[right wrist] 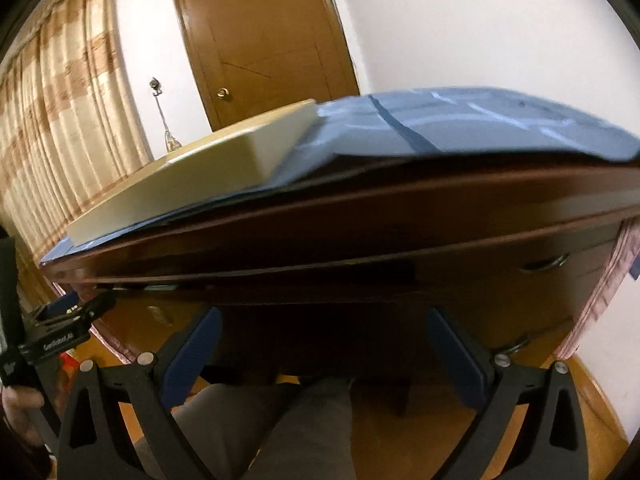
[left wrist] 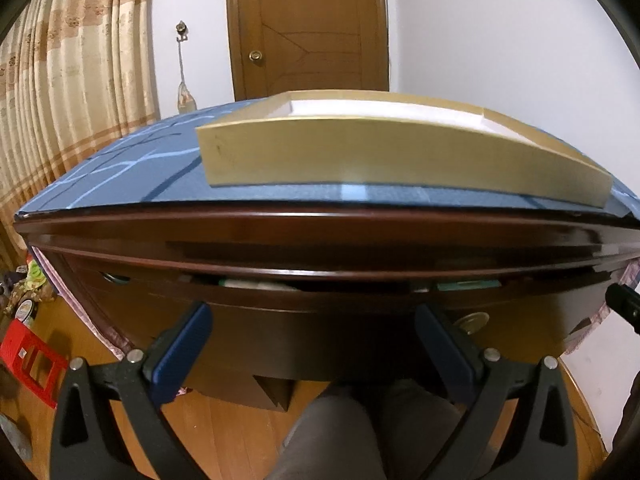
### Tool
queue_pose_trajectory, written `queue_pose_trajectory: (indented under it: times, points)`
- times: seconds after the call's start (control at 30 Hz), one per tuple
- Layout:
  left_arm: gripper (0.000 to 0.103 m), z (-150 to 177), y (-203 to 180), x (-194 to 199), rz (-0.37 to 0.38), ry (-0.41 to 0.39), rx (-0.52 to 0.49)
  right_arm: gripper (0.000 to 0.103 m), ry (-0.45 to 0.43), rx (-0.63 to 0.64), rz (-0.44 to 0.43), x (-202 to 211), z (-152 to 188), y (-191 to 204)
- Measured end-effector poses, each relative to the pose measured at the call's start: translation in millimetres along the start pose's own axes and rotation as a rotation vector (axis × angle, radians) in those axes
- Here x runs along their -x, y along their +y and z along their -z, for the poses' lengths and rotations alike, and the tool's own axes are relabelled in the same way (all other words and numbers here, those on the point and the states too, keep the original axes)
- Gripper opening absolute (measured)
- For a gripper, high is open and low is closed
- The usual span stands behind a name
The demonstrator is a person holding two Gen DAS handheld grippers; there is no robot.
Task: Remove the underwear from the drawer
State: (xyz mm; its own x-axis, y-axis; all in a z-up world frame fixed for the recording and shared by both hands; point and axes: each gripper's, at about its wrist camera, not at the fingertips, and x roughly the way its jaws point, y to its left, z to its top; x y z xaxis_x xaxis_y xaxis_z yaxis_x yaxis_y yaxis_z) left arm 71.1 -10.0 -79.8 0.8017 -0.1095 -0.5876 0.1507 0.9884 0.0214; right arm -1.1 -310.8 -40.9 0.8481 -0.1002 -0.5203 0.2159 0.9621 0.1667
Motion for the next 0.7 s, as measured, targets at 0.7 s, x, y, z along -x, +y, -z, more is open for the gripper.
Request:
queue_pose_trajectory:
  times: [0.7]
  points:
    - [0.101, -0.7, -10.5, -14.1, -0.017, -0.028, 0.026, 0.102, 0.034, 0.069, -0.164, -47.6, -11.2, -28.4]
